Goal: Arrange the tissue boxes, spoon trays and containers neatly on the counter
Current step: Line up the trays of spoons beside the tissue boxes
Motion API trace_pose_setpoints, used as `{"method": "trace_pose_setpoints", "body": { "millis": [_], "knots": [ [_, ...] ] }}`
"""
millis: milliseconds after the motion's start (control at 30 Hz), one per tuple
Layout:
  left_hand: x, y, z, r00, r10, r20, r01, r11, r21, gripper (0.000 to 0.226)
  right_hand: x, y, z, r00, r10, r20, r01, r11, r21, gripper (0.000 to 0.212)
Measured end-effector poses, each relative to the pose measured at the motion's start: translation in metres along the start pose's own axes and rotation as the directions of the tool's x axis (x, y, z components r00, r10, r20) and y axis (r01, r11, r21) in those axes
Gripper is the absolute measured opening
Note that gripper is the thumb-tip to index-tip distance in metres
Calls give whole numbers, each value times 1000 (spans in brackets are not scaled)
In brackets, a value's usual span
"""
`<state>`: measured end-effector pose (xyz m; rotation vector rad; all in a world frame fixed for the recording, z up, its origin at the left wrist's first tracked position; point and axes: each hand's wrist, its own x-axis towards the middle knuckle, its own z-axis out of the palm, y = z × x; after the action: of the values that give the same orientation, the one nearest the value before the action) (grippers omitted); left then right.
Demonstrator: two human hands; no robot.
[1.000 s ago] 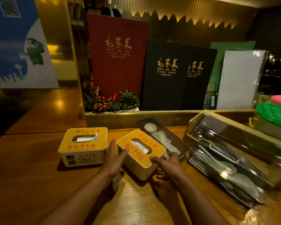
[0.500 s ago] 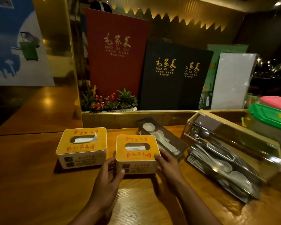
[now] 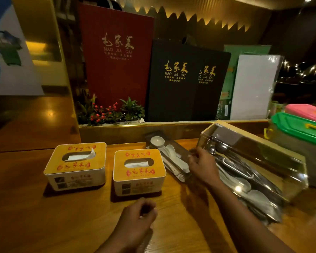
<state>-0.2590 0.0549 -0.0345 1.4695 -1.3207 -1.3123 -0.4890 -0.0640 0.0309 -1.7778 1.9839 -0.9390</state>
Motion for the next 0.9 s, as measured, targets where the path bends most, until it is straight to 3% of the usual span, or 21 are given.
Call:
{"method": "trace_pose_setpoints", "body": {
  "millis": [100,167,233,333,567,700,900],
  "knots": [
    [15,18,38,995,90,49,-93,993,66,35,34,26,-11,989,-42,142,81,957,-280,49],
    [31,27,67,997,70,39,-72,995,66,55,46,39,-6,955,-75,286,199,879,-433,55],
    [45,36,93,1000,21,1,-21,1000,22,72,46,47,1,917,-103,386,294,828,-477,57],
    [61,35,120,996,13,-84,-15,1000,-21,88,37,55,3,902,-208,378,389,771,-504,61],
    [47,35,141,971,42,-233,-82,983,-165,79,9,69,-3,835,-422,354,546,716,-435,78],
    [35,32,144,956,26,-292,-84,978,-188,73,-1,79,5,802,-509,315,597,648,-473,70],
    [30,30,135,951,10,-308,-79,974,-212,71,-11,78,7,814,-521,258,576,665,-475,65]
  ]
}}
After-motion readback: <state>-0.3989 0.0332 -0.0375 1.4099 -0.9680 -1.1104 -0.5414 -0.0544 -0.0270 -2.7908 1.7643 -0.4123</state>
